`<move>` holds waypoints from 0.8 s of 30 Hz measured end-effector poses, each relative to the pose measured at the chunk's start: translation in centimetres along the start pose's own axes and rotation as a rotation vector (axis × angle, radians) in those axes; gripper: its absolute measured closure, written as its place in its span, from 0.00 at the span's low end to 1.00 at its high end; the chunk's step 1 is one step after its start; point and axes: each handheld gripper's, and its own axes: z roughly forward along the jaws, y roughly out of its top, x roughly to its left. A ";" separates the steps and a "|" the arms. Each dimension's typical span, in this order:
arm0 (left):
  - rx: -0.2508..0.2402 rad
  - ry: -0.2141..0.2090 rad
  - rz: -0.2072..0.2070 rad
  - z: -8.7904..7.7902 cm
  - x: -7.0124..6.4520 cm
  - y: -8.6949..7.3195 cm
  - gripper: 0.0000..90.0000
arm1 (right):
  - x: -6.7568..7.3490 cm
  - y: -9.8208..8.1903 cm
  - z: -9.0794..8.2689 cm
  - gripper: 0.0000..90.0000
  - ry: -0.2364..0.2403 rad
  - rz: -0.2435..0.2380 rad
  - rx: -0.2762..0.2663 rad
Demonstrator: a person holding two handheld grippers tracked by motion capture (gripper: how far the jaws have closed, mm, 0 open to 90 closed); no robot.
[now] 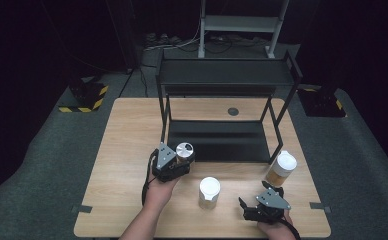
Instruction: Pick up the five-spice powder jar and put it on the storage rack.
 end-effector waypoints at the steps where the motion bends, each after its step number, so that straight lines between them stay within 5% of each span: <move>1: -0.002 0.002 -0.003 0.3 0.0 0.1 0.39 | 0.0 0.0 0.0 0.00 0.000 0.000 0.000; 24: 0.009 0.028 -0.004 3.9 0.3 1.5 0.39 | -0.1 -0.1 0.0 0.00 0.002 0.005 -0.004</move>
